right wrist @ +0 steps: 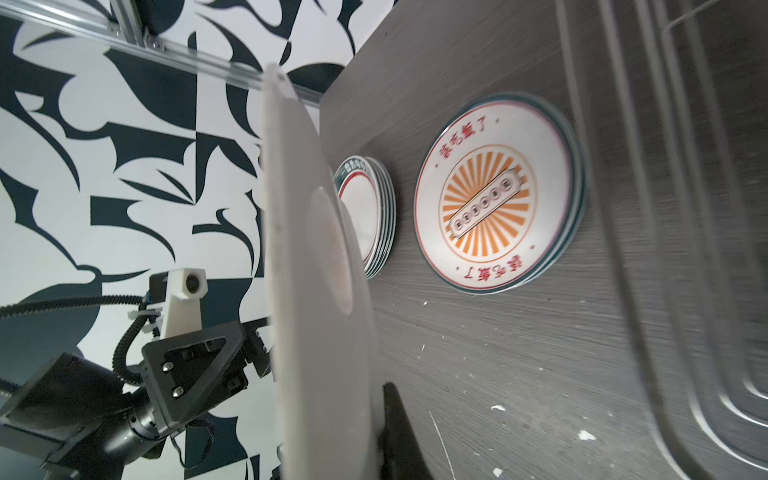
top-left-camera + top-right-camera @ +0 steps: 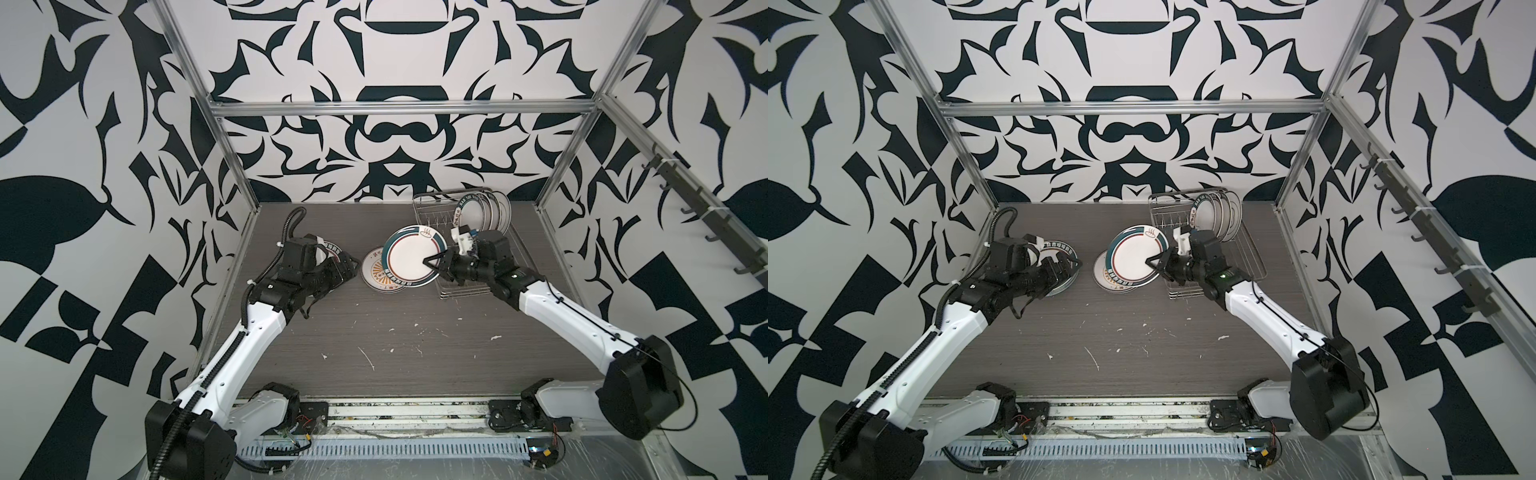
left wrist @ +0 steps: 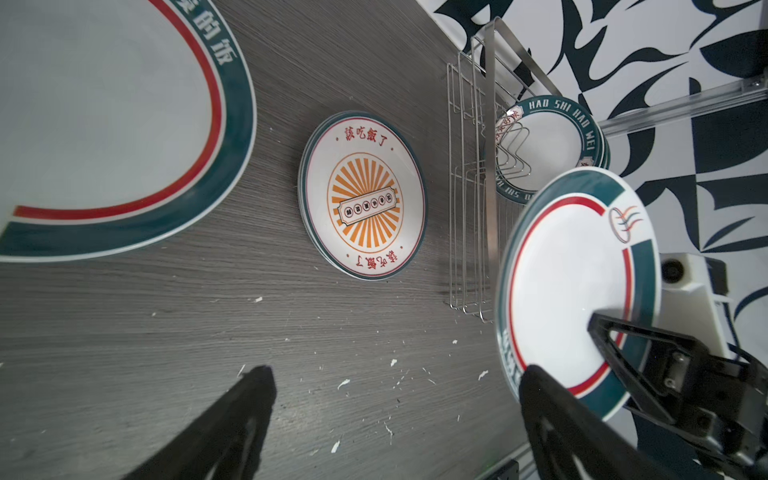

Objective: Unload the plates from the dish rack
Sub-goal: 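Carry the green-rimmed plate to the left gripper while it grasps the rim, then move the green-rimmed plate toward the green-rimmed stack with left gripper while right withdraws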

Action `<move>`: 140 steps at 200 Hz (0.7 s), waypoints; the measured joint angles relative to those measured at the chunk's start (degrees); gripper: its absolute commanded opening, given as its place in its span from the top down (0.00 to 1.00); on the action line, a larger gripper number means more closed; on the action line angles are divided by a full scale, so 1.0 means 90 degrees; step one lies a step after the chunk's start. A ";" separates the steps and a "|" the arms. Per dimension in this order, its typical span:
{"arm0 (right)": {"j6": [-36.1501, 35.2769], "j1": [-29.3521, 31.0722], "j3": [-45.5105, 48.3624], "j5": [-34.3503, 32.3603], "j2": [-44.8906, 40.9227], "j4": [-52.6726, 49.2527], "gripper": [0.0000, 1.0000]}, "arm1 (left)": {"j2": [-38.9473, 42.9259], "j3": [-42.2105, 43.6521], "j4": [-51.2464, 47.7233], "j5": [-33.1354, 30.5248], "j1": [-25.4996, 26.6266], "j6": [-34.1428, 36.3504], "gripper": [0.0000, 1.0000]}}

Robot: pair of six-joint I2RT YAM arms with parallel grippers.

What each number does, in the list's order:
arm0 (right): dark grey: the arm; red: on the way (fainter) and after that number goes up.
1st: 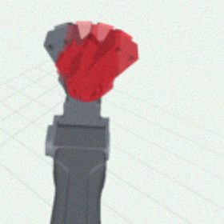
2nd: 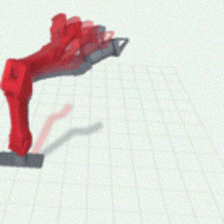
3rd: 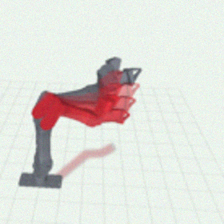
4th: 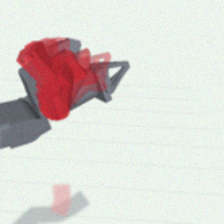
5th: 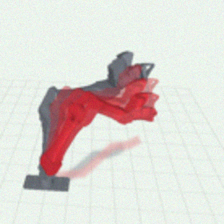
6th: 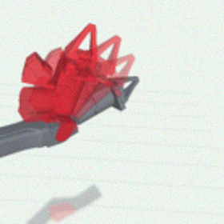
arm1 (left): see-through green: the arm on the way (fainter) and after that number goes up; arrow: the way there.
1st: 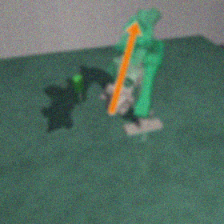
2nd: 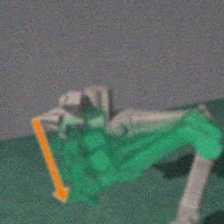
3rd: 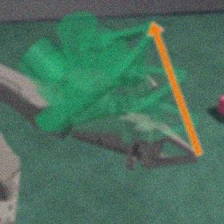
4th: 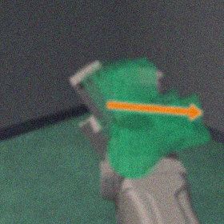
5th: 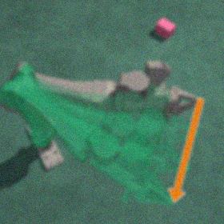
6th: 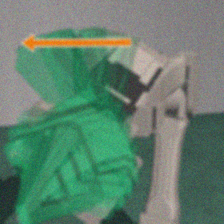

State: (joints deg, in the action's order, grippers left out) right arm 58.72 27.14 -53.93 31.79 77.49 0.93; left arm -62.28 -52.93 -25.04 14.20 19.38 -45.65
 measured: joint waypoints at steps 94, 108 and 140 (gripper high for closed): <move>0.1156 0.0583 0.0078 0.0408 0.1083 0.1826 1.00 | -0.0107 0.0544 0.0811 0.0537 0.0005 -0.0277 0.25; 0.1263 0.0663 0.0090 0.0454 0.1149 0.1991 1.00 | -0.0126 0.0578 0.0916 0.0593 0.0005 -0.0323 0.31; 0.1365 0.0826 0.0090 0.0517 0.1280 0.2225 1.00 | -0.0131 0.0641 0.1129 0.0704 0.0005 -0.0442 0.46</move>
State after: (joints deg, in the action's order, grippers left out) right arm 71.00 34.57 -53.12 36.45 89.01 20.95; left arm -63.46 -47.16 -14.87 20.53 19.42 -49.63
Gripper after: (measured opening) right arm 0.134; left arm 0.582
